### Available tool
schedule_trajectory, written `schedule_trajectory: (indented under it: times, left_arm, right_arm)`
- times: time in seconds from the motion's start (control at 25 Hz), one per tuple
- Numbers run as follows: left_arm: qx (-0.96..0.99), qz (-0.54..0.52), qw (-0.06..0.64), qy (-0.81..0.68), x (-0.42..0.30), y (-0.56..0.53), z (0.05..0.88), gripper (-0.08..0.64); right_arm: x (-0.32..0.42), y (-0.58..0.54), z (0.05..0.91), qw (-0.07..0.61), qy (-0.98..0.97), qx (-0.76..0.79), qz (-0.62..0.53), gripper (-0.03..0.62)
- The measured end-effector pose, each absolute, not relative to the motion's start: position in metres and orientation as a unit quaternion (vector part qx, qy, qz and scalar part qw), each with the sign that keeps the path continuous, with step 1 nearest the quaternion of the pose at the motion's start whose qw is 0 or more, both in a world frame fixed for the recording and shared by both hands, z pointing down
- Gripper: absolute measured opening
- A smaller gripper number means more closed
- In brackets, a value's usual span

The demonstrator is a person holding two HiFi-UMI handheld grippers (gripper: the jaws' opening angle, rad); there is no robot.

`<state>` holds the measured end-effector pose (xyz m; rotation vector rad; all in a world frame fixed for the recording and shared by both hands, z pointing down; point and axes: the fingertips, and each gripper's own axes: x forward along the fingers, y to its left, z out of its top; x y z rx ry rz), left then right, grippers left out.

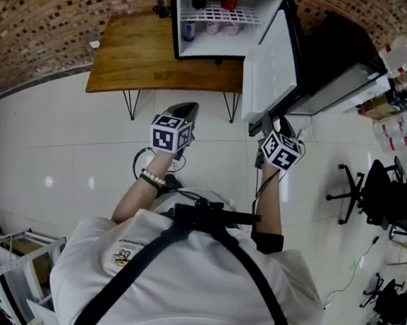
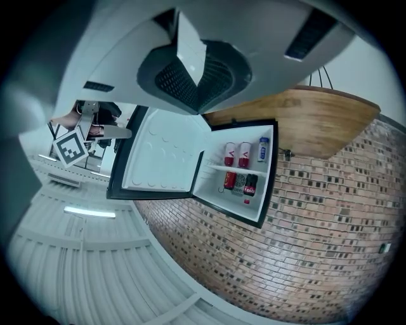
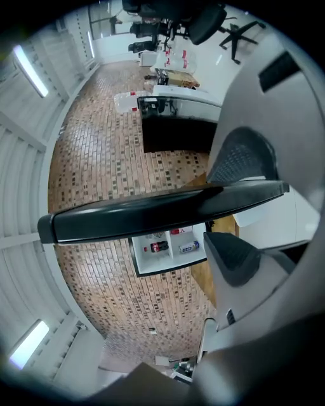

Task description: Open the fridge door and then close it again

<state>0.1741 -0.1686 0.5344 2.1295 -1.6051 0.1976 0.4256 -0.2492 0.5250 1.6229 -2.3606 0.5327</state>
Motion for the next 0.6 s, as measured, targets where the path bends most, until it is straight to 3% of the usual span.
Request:
schedule_trajectory:
  times: [0.24,0.4,0.6]
  left_arm:
    - [0.763,0.063,0.235,-0.598,0.157,-0.17,0.533,0.0]
    - [0.757,0.059,0.236,-0.606,0.146,-0.166,0.534,0.0]
    - [0.747,0.054,0.24,-0.618,0.126,-0.158,0.536,0.0]
  right_arm:
    - [0.42,-0.266,0.519,0.127,-0.807,0.554,0.159,0.271]
    - [0.415,-0.265,0.52,0.13,-0.806,0.557,0.153,0.215]
    - [0.39,-0.257,0.52,0.131,-0.82,0.538,0.148,0.215]
